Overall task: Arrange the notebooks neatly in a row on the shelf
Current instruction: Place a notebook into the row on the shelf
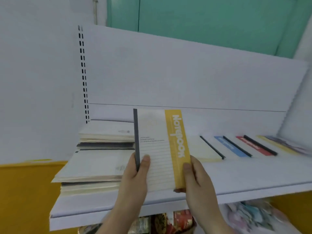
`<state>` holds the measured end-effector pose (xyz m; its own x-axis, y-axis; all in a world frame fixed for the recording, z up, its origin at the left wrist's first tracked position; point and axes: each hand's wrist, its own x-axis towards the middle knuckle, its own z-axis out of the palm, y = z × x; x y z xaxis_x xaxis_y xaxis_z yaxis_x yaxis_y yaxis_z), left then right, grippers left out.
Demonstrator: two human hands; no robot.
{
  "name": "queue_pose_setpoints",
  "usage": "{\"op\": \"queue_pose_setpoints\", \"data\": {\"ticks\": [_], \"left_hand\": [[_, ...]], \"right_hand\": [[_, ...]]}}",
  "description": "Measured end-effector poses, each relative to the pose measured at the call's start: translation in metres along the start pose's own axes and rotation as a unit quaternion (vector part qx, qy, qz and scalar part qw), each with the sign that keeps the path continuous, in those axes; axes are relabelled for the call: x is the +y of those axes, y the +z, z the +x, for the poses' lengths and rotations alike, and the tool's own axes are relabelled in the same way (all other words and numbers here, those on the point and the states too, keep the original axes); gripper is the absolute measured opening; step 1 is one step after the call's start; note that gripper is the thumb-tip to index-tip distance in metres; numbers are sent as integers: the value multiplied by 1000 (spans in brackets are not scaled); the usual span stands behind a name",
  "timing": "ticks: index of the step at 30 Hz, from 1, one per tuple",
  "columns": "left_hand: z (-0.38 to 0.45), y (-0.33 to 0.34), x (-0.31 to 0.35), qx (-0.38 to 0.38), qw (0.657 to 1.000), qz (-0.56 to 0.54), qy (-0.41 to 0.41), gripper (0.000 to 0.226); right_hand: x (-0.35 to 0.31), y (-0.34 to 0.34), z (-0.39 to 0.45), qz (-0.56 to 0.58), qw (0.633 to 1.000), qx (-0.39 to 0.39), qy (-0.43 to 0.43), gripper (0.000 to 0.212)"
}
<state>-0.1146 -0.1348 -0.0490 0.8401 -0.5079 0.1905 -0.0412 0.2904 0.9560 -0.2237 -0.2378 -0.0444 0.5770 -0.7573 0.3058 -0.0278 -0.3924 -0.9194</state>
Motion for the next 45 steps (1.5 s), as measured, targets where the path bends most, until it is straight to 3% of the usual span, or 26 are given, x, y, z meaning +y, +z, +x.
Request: {"op": "queue_pose_setpoints", "data": {"ticks": [3, 7, 10, 15, 18, 23, 26, 30, 34, 39, 45], "left_hand": [[-3, 42, -8, -47, 999, 12, -21, 16], [-18, 111, -12, -137, 988, 66, -41, 14], [-30, 167, -19, -155, 978, 142, 8, 18], [-48, 274, -51, -140, 963, 210, 93, 60], [-56, 335, -65, -199, 945, 227, 123, 64], [-44, 408, -83, -293, 884, 333, 146, 110], [-27, 442, -95, -311, 862, 368, 155, 113], [2, 480, -113, -308, 859, 371, 174, 114], [43, 515, -136, -321, 840, 403, 170, 111], [90, 561, -161, -313, 788, 498, 180, 102], [126, 594, -192, -305, 722, 598, 167, 99]], "right_hand": [[6, -48, 1, -8, 1000, 13, 18, 25], [21, -118, 1, -37, 993, 109, 9, 24], [40, -170, 6, -29, 985, 168, 16, 21], [76, -274, 22, -23, 975, 218, 26, 25], [101, -334, 36, -43, 970, 238, 23, 33], [132, -410, 67, -85, 964, 250, 14, 40], [156, -436, 91, -107, 964, 245, 10, 44], [184, -458, 131, -150, 959, 240, -12, 42], [206, -481, 179, -184, 957, 221, -36, 39], [235, -513, 241, -256, 955, 143, -33, 43], [258, -545, 290, -371, 924, -90, -20, 79]]}}
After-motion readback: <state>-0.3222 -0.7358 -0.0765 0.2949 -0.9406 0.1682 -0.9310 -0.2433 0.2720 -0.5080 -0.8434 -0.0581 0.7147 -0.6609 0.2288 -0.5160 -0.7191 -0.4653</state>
